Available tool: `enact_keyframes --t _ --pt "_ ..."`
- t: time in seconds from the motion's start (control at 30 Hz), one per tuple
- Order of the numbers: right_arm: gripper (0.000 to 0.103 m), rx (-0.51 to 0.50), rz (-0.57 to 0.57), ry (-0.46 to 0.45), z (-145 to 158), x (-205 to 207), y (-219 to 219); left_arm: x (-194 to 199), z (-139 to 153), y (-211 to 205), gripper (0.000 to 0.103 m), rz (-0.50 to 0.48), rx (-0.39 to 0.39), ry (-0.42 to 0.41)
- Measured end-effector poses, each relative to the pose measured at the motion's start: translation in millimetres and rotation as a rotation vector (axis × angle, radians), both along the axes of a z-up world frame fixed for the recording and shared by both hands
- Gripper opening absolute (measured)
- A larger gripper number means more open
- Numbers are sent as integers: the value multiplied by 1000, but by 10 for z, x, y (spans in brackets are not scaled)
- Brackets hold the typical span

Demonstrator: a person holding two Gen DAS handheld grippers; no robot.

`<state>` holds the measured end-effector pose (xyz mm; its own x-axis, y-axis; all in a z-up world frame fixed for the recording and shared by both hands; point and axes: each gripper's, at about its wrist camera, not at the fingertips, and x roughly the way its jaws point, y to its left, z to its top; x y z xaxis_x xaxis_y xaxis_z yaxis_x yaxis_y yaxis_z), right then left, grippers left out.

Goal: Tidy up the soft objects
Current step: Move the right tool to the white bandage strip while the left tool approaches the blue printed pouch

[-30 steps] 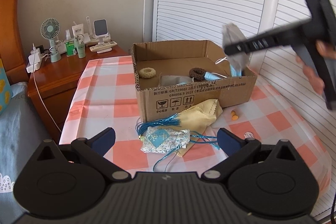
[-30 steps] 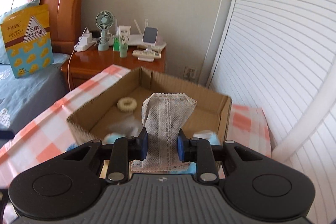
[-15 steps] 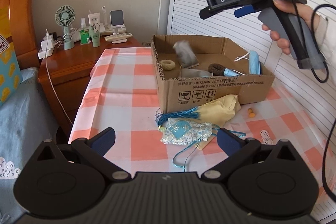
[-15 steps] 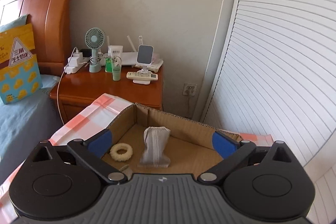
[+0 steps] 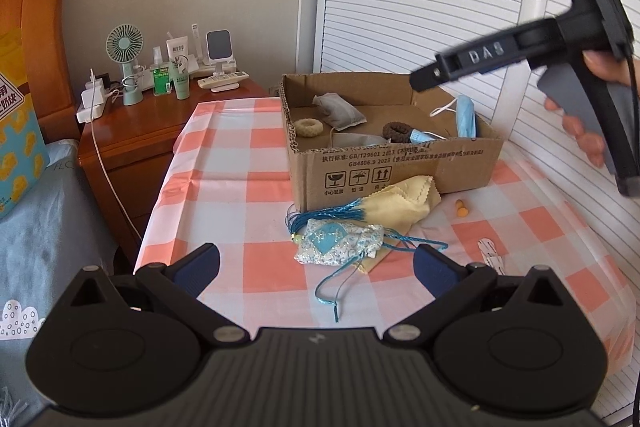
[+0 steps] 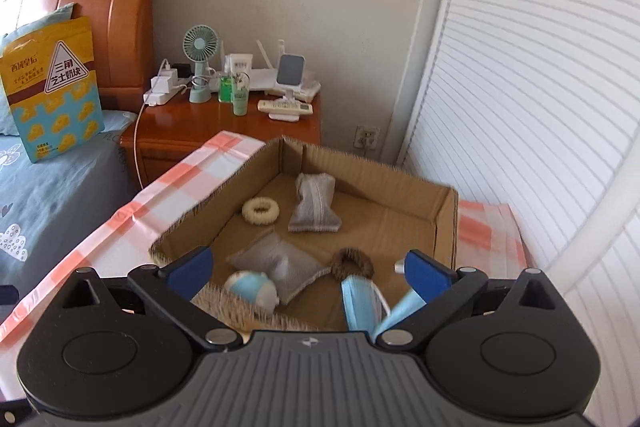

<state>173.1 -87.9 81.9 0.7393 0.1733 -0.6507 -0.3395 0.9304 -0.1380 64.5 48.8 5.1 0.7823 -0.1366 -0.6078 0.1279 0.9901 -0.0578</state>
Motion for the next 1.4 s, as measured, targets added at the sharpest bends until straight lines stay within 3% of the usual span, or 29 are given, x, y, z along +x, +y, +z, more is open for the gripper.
enact_keyframes --t 0.5,0.8,1.4 --pt "103 -3 -256 201 -1164 -664 -436 -180 -22 -124 102 -36 31 12" --pt "103 10 -197 217 -1273 -786 -412 -137 -76 -151 102 -40 27 38" --pt "103 33 -220 148 -1296 -978 -353 -76 -98 -242 102 -73 7 61"
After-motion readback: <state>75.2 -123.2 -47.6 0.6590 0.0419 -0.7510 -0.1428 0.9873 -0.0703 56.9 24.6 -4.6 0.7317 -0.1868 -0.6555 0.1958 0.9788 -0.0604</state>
